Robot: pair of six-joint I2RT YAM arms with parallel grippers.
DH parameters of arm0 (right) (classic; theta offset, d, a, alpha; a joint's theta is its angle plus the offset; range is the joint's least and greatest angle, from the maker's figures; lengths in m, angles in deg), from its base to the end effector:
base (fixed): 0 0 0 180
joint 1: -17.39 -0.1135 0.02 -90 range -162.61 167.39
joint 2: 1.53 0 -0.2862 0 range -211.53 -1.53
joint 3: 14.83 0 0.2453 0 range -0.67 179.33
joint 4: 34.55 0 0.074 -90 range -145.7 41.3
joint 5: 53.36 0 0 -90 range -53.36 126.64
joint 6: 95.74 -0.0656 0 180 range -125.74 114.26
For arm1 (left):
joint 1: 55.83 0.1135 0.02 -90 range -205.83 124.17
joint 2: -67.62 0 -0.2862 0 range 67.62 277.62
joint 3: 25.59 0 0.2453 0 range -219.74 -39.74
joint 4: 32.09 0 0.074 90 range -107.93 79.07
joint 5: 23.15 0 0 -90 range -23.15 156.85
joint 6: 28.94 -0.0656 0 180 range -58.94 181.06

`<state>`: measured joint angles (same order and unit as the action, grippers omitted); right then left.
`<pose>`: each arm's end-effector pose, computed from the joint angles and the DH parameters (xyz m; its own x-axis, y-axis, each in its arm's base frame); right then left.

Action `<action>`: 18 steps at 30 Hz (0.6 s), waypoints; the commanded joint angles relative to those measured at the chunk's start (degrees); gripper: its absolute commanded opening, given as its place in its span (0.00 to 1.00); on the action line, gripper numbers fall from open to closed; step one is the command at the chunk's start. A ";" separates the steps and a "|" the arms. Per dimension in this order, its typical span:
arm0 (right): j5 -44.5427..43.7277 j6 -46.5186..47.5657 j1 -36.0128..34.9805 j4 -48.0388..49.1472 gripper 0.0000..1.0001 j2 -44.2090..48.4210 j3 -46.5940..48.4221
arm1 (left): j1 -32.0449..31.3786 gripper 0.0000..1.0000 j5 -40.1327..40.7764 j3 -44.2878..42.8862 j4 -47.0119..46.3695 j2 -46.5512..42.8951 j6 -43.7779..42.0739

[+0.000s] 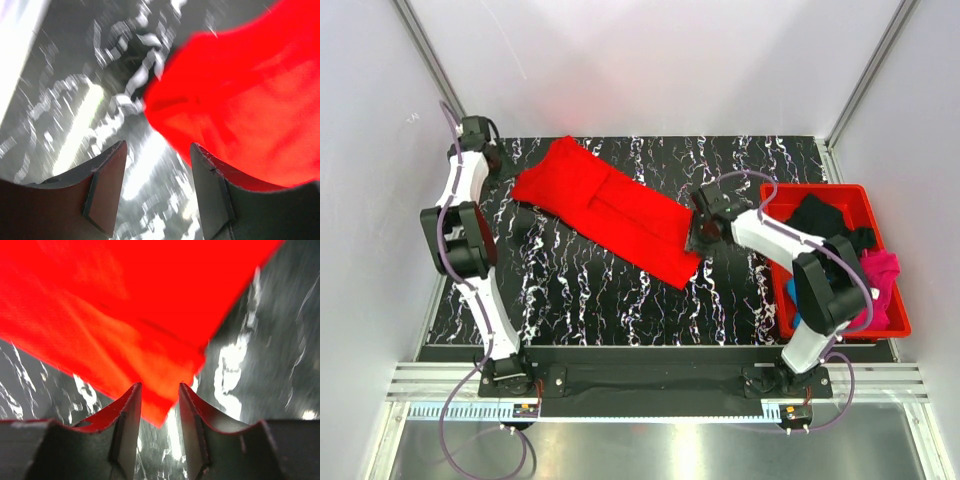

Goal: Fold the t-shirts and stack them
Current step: Fold the tshirt

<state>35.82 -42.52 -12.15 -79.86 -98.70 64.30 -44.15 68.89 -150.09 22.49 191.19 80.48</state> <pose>0.3063 0.1725 0.1967 -0.9146 0.1698 -0.3669 0.0752 0.9631 0.2583 0.4953 0.1048 0.2435 -0.6697 -0.4778 -0.5685 -0.4725 0.8648 -0.1700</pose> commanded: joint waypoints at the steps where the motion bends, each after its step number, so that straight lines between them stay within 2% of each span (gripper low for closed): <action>1: -2.52 6.00 2.55 -0.04 0.41 -5.21 6.81 | -3.41 0.58 -8.27 8.63 -8.77 -8.51 2.11; 2: -3.39 7.75 3.08 -0.74 0.41 -7.92 8.23 | -4.55 0.58 -10.81 11.44 -9.65 -8.61 2.11; 5: -5.58 10.66 4.40 -0.57 0.40 -11.19 11.75 | -5.79 0.58 -13.28 10.60 -7.82 -4.33 2.46; 9: -7.70 13.04 4.93 -2.15 0.37 -14.89 14.66 | -5.88 0.58 -11.98 9.45 -4.57 0.88 3.61; 14: -11.13 11.20 4.93 -2.95 0.35 -13.42 9.14 | -5.88 0.58 -8.99 4.71 -2.11 7.20 3.26; 18: -9.11 8.66 4.67 -0.84 0.34 -9.37 1.06 | -5.88 0.58 -9.69 -3.36 -0.96 12.22 1.15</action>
<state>28.48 -32.35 -7.21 -78.26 -111.09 71.23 -50.01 59.12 -148.95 20.09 199.67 83.30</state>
